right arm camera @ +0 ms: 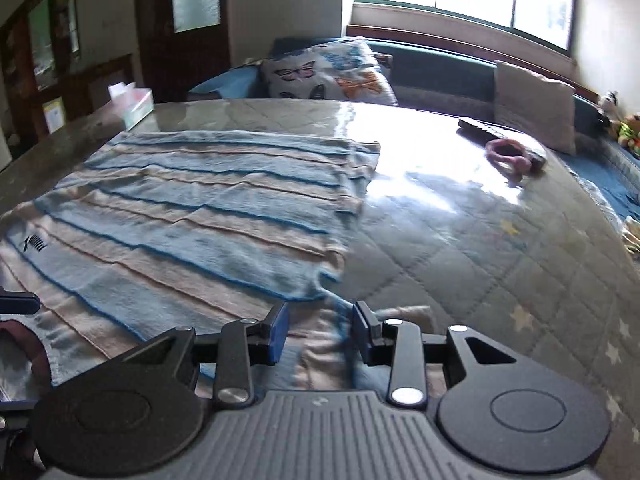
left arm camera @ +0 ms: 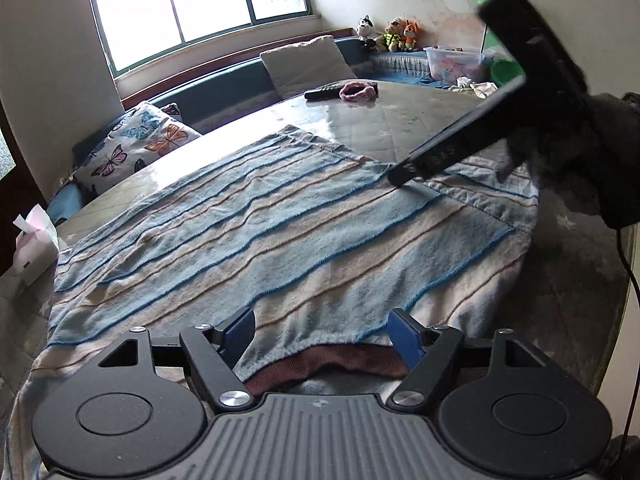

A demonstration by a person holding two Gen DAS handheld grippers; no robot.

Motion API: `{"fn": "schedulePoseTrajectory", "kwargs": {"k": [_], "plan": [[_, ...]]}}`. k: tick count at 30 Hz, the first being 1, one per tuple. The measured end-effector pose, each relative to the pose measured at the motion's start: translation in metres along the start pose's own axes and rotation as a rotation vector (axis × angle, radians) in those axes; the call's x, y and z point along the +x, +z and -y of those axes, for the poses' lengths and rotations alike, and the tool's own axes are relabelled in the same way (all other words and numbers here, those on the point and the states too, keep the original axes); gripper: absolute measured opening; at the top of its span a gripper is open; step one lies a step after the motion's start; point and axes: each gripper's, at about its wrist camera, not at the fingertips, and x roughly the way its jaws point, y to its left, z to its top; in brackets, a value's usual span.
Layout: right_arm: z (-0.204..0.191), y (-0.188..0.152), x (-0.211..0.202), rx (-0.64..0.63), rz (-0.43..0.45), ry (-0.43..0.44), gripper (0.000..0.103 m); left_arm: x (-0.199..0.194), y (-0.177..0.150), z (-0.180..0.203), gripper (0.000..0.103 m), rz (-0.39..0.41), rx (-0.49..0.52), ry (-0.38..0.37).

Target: Fold clothes

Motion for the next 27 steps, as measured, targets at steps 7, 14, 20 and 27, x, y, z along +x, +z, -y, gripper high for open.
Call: {"fn": "schedulePoseTrajectory", "kwargs": {"k": [7, 14, 20, 27], "plan": [[-0.018, -0.02, -0.041, -0.087, 0.023, 0.025, 0.037, 0.005, 0.012, 0.007, 0.078, 0.022, 0.0, 0.002], [-0.038, -0.06, -0.069, -0.174, -0.005, 0.038, 0.042, 0.015, 0.01, 0.022, 0.078, 0.004, 0.036, 0.001], [-0.024, -0.073, -0.083, -0.127, 0.006, -0.011, 0.049, 0.013, 0.011, 0.03, 0.082, 0.014, 0.039, -0.01], [0.001, -0.08, -0.096, -0.028, 0.021, -0.072, 0.049, 0.004, 0.003, 0.045, 0.082, 0.045, 0.093, -0.014]]}}
